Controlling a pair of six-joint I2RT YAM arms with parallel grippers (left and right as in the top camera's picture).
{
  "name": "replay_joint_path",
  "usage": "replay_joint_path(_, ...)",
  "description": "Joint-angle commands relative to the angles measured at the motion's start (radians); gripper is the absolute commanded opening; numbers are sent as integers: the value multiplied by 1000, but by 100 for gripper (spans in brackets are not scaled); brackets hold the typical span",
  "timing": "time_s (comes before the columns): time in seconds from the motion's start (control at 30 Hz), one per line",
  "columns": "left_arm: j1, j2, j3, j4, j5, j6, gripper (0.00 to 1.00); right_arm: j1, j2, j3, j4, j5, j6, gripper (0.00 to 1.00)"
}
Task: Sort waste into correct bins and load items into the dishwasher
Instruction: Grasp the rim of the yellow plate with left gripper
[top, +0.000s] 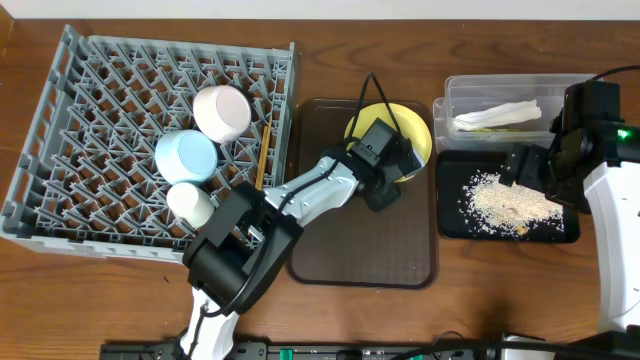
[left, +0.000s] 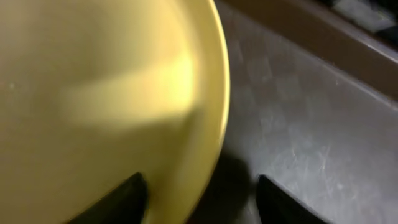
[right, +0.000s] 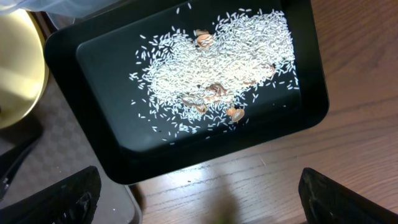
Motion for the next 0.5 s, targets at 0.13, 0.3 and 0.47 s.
replay_joint_path(0.13,-1,13,3,-132,12,-8,18,-6,-16,18,3,6,16,99)
replay_joint_path(0.3,-1,13,3,-150,12,-8,10,-6,-16,18,4,6,16,99)
replay_joint_path(0.47,-1,-13,3,-151,5,-8,8,-6,-16,18,3,6,16,99)
